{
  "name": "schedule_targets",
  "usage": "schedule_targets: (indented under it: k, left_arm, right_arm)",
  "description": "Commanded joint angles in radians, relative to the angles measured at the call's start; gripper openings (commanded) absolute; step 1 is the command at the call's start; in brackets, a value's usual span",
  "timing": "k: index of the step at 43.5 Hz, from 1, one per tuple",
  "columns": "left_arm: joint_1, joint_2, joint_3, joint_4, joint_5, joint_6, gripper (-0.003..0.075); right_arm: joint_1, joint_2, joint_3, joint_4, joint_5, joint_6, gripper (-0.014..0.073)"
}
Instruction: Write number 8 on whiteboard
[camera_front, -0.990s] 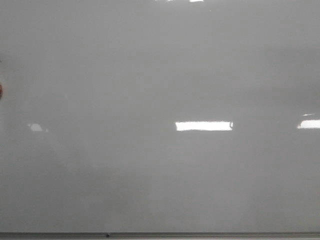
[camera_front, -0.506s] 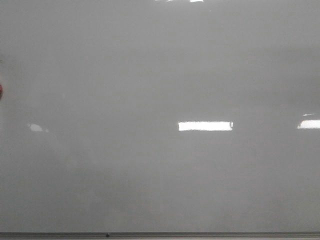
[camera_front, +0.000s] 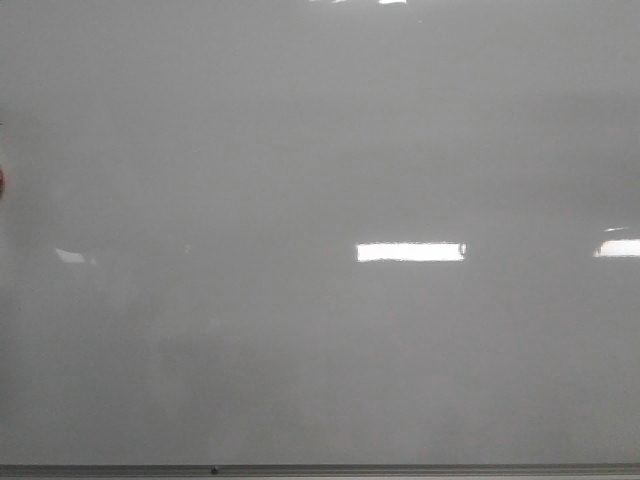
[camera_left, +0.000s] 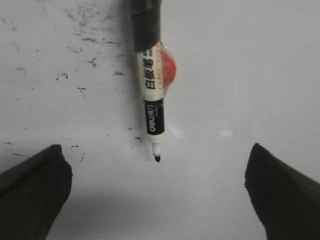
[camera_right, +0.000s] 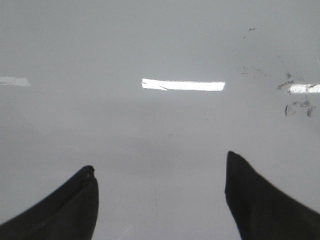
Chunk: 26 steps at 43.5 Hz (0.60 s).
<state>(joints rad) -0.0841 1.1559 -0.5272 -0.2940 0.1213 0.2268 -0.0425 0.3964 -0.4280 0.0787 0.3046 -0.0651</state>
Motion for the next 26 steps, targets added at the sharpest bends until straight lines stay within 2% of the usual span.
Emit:
schedule_targets:
  k: [1, 9, 17, 22, 26]
  left_arm:
    - [-0.008, 0.079, -0.038, -0.025, -0.175, -0.001, 0.068]
    - [-0.008, 0.235, -0.078, -0.025, -0.283, -0.001, 0.068]
    - [-0.008, 0.323, -0.123, -0.025, -0.285, -0.001, 0.0668]
    - [-0.008, 0.334, -0.125, -0.025, -0.285, -0.001, 0.0592]
    - [-0.008, 0.334, -0.125, -0.025, -0.287, -0.001, 0.0475]
  right_arm:
    - [-0.002, 0.013, -0.037, -0.001, -0.088, -0.002, 0.0552]
    - [-0.002, 0.013, -0.037, -0.001, -0.088, -0.002, 0.0552]
    - [-0.002, 0.013, -0.037, -0.001, -0.088, -0.002, 0.0552]
    - [-0.002, 0.013, -0.037, -0.001, -0.088, -0.002, 0.0552]
    - [-0.002, 0.013, -0.037, -0.001, -0.088, -0.002, 0.0552]
